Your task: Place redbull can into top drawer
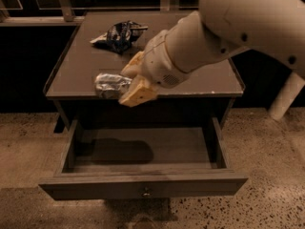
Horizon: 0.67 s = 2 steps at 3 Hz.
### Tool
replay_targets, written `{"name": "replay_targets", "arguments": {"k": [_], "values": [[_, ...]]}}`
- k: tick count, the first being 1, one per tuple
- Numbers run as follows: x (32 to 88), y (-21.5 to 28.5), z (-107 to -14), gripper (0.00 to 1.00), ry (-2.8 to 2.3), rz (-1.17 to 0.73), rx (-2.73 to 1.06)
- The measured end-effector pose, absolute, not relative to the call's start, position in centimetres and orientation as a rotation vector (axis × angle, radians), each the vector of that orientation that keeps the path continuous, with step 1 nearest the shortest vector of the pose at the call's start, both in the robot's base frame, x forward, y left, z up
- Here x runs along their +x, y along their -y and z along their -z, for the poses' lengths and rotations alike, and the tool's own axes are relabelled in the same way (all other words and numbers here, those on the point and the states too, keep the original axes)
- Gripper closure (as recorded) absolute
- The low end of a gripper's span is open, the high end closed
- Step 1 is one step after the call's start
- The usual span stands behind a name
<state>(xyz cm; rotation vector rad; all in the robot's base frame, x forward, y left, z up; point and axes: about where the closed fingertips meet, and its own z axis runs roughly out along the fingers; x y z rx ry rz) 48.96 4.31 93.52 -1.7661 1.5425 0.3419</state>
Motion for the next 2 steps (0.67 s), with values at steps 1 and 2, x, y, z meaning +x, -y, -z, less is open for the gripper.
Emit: {"name": "replay_targets", "arguments": {"k": [1, 2], "values": [[48.5, -5.0, -93.5, 1.00, -1.536, -0.333, -1.756], [46.1, -6.1, -93.3, 1.00, -1.489, -0.303, -1.694]]}}
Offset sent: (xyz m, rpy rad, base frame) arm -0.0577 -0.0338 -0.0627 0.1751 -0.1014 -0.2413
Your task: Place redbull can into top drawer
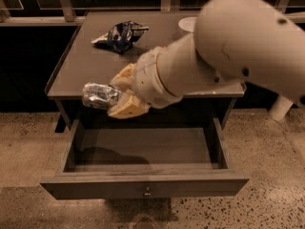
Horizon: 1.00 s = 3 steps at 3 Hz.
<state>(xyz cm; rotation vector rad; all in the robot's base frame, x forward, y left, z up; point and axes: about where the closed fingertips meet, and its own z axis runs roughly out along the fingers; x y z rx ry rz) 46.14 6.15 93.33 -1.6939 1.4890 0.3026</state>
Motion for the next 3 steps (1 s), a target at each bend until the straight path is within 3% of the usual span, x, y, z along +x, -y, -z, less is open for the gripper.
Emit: {"name": "replay_targets", "arguments": {"k": [3], "values": [[43.7, 1.8, -83.9, 1.00, -1.595, -0.264, -1.354]]}}
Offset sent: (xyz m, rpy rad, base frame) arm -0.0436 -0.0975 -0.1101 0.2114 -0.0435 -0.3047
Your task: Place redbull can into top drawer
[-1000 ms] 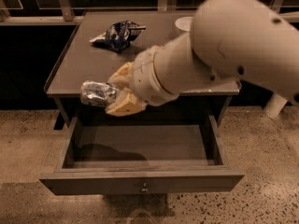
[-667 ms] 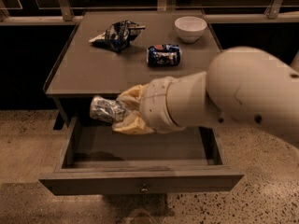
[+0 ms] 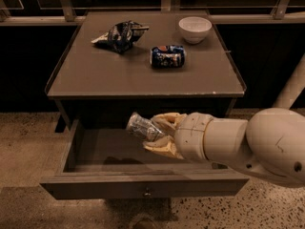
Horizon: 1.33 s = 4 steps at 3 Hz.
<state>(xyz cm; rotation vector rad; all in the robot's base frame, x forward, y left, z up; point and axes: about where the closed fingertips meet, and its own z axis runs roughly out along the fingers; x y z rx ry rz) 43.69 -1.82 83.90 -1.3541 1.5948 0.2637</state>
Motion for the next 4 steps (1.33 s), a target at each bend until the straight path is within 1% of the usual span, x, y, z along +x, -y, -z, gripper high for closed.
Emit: {"name": "replay_targets", "arguments": {"k": [1, 2, 4], "values": [[45.2, 4.6, -80.8, 1.00, -1.678, -0.271, -1.272], [46.1, 5.9, -77.8, 1.00, -1.799, -0.264, -1.168], [46.8, 6.3, -70.9, 1.00, -2.006, -0.233, -0.986]]}}
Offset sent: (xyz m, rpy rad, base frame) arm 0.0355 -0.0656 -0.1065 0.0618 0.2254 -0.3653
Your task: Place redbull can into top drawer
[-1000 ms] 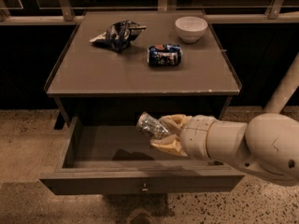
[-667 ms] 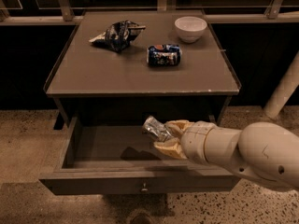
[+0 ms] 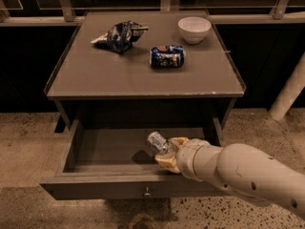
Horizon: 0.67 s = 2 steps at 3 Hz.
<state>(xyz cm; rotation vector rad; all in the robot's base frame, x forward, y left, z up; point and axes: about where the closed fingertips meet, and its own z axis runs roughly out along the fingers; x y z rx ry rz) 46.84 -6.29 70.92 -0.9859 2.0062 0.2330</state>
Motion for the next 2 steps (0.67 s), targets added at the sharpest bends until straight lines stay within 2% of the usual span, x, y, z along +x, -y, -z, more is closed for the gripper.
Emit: {"name": "replay_targets", "arguments": {"k": [2], "values": [[47.29, 5.98, -68.77, 1.00, -2.064, -0.245, -0.953]]}}
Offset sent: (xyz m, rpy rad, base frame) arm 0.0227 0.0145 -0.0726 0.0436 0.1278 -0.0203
